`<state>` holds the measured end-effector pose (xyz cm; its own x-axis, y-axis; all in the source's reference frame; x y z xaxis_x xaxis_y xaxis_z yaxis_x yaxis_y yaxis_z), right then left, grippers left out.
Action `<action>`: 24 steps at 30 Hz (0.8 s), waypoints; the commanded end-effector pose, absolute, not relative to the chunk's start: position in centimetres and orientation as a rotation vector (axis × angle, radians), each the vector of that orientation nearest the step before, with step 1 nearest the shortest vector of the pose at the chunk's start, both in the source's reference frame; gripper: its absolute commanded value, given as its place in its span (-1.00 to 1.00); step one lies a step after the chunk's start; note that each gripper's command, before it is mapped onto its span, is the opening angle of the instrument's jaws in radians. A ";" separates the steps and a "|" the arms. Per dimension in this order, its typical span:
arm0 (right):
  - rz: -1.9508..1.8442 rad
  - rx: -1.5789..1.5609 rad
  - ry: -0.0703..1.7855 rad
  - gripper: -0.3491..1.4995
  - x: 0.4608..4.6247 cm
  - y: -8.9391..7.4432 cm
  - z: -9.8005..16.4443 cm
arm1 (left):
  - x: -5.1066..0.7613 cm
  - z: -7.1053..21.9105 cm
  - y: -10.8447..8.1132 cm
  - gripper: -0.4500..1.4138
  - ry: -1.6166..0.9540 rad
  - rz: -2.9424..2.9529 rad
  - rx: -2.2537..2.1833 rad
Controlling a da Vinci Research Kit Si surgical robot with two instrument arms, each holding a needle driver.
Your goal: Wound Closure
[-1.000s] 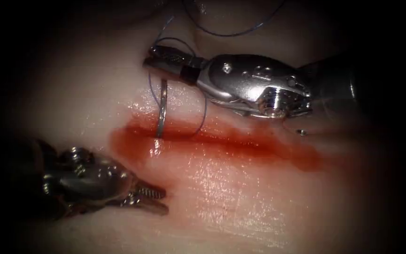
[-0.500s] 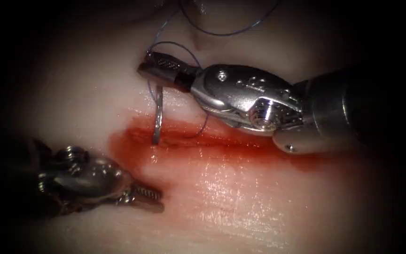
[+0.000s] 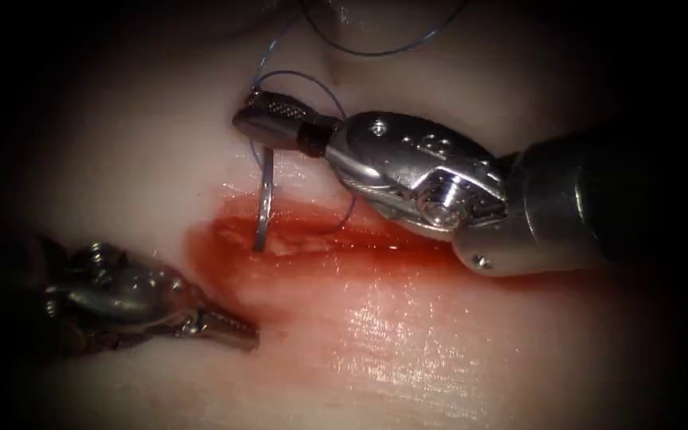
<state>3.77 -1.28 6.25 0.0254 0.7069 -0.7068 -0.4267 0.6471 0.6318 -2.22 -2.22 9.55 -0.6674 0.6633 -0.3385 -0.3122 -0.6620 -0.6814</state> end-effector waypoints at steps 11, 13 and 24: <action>0.925 0.349 1.229 -1.00 3.84 -1.5 6.3 | -2.26 9.6 -2.3 -0.39 -0.808 2.307 -0.783; 0.930 0.353 1.229 -1.00 3.84 -1.5 6.3 | -2.26 9.6 -2.3 -0.39 -0.808 2.307 -0.783; 0.941 0.402 1.217 -1.00 3.85 -1.7 6.2 | -2.23 9.6 -2.3 -0.39 -0.811 2.307 -0.784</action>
<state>3.78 -1.58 6.14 0.0438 0.7911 -0.6101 -0.3941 0.5749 0.7171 -2.18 -2.21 9.53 -0.6683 0.6644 -0.3346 -0.3118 -0.6586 -0.6849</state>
